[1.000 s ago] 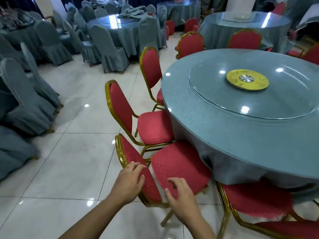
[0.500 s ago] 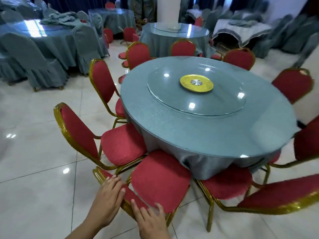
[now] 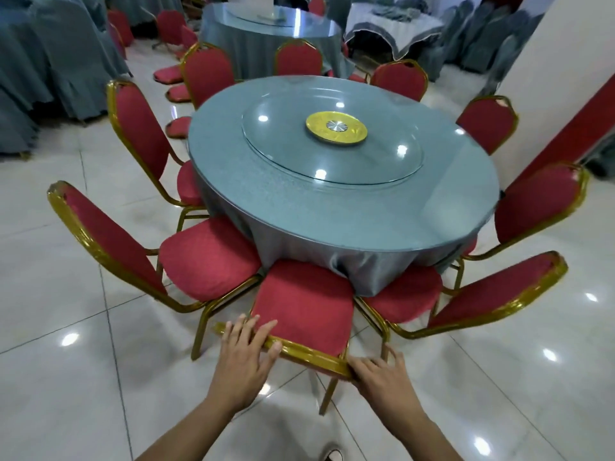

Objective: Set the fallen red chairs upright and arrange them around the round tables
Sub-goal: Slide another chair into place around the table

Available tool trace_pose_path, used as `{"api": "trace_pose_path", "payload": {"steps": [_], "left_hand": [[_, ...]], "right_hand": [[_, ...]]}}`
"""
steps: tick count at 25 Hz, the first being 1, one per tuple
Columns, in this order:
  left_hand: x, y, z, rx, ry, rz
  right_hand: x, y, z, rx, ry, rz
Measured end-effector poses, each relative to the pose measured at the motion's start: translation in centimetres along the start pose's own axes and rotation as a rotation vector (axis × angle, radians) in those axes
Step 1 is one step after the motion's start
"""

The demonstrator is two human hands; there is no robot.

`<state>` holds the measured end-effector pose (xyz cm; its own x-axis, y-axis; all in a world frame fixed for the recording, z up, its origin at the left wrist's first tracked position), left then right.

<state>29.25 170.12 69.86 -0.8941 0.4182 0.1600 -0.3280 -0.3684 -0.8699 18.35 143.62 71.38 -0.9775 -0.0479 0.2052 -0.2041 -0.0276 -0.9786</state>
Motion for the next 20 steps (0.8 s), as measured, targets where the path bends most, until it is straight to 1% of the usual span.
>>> {"api": "trace_pose_path", "payload": {"steps": [3,6,10,13,16,18,19,20], "left_hand": [[0.8,0.8,0.9,-0.035,-0.01,-0.019],[1.6,1.6,1.8,-0.011,0.001,-0.052],[2.7,1.7,1.2,0.004,0.141,-0.166],[2.8,0.6,-1.0,0.047,0.214,-0.234],[1.8,-0.5,-4.3,0.057,0.175,-0.276],[0.6,-2.1,-7.5,0.02,0.125,-0.281],[-0.3,-3.3,-9.4,-0.022,0.106,-0.259],[-1.4,-4.9,-11.6,-0.075,0.079,-0.229]], "right_hand": [[0.8,0.2,1.1,0.039,-0.005,0.044],[1.7,0.1,2.2,0.055,0.022,0.039],[2.9,0.3,3.3,0.044,0.089,0.021],[3.5,0.4,3.1,-0.041,0.178,0.038],[2.8,-0.1,0.6,-0.182,0.317,-0.04],[0.5,-0.6,-3.8,-0.267,0.28,-0.07],[-0.8,-0.7,-5.8,-0.307,0.266,-0.067],[-2.5,-0.9,-7.4,-0.345,0.269,-0.028]]}}
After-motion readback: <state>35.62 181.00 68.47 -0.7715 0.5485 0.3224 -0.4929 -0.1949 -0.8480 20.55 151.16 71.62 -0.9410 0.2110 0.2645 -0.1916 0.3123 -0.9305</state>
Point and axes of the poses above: each hand's wrist, its own x-axis away from the middle knuckle, its own y-axis out of the palm, z = x × y, the point moved 3 cm from there along -x, towards the middle knuckle, and after that the axes turned 4 degrees about -z, right-handed, at the moved point
